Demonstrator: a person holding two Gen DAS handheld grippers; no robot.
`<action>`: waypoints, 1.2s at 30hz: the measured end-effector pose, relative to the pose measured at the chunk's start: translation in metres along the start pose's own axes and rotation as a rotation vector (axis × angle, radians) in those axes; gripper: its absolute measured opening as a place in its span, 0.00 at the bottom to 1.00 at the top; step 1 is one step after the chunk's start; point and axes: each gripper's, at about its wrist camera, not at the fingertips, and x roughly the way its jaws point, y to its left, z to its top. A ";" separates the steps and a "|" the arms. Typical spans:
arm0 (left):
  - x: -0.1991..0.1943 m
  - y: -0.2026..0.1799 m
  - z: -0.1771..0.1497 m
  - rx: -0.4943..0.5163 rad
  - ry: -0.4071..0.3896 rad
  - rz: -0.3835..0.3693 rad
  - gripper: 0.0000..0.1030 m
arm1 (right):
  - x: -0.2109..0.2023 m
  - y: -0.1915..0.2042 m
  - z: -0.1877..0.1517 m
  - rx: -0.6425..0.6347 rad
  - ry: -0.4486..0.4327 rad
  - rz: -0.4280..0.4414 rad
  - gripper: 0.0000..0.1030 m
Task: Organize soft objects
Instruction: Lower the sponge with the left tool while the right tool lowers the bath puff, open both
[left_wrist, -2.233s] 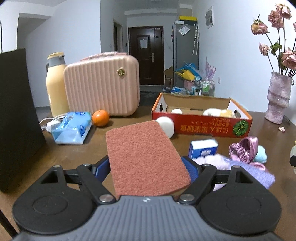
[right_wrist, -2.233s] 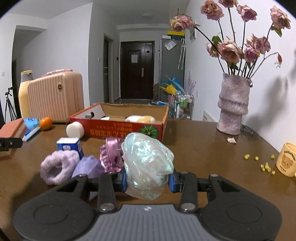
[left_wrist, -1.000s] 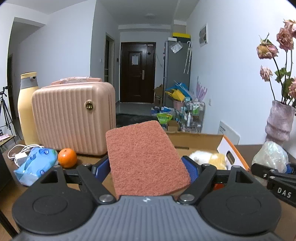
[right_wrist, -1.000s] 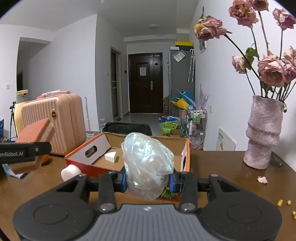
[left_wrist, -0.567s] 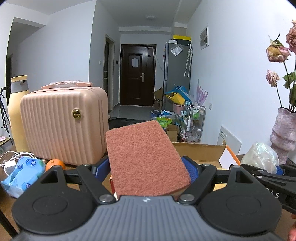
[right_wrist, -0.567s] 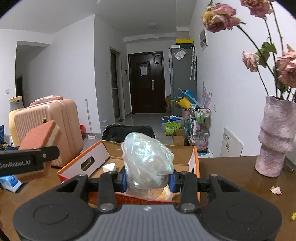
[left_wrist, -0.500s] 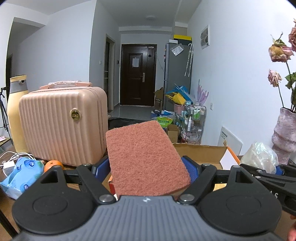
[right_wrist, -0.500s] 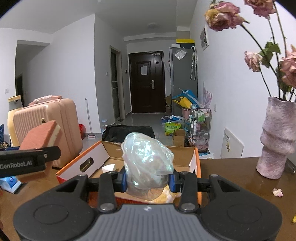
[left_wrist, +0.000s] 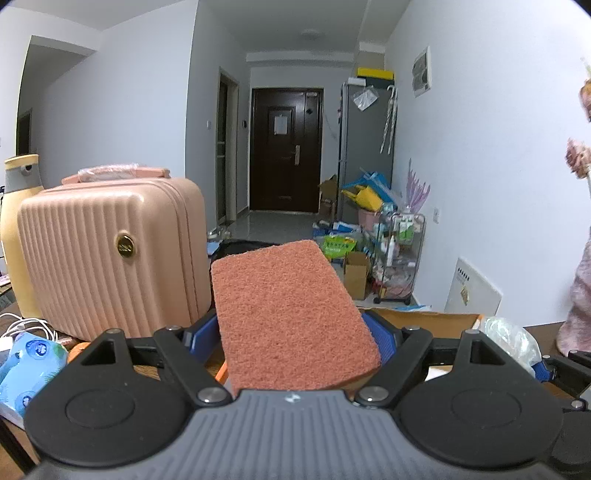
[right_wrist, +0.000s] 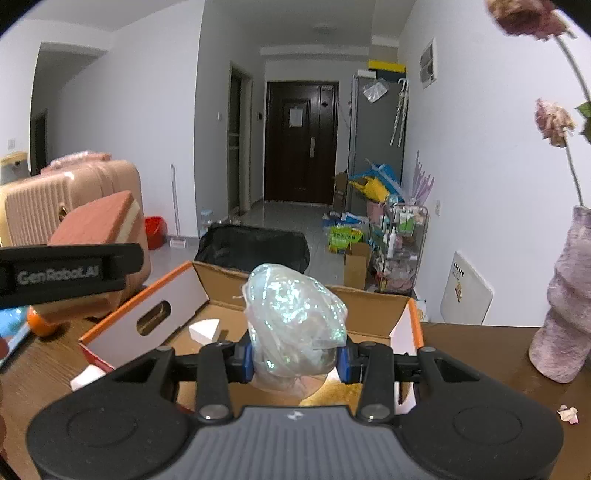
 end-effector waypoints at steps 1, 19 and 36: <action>0.006 -0.001 0.000 0.002 0.008 0.005 0.80 | 0.006 0.001 0.000 0.000 0.013 -0.002 0.38; 0.065 -0.004 -0.022 0.040 0.110 0.041 0.80 | 0.055 0.004 -0.011 -0.005 0.084 0.001 0.39; 0.065 0.005 -0.021 -0.005 0.121 0.034 1.00 | 0.058 -0.008 -0.013 0.048 0.108 -0.051 1.00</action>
